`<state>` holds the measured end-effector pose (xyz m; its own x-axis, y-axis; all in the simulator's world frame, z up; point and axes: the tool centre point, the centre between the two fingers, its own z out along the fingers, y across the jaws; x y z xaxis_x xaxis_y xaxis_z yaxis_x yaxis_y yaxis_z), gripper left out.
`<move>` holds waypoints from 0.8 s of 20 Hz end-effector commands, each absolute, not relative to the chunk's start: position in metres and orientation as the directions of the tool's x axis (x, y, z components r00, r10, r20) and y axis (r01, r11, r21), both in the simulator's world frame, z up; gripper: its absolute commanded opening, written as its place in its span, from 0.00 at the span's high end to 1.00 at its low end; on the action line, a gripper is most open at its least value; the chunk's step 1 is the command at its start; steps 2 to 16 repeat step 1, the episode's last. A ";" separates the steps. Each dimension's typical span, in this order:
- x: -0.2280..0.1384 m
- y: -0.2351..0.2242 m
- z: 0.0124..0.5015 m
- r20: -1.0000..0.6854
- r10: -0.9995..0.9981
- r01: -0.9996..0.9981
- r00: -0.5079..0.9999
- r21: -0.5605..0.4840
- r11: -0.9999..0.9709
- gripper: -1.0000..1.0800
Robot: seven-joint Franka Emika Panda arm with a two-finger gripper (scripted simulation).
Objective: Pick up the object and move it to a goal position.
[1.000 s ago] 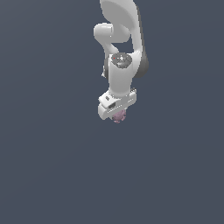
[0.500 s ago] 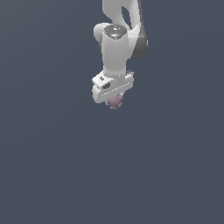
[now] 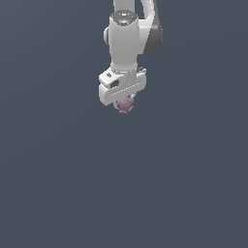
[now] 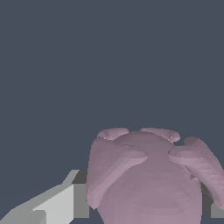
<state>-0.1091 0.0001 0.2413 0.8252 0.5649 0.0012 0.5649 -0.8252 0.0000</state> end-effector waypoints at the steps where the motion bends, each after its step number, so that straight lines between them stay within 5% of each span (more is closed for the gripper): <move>1: -0.110 -0.001 0.243 0.001 0.565 0.565 0.825 -0.001 -0.825 1.00; 16: -0.110 -0.001 0.243 0.001 0.565 0.565 0.825 -0.001 -0.825 1.00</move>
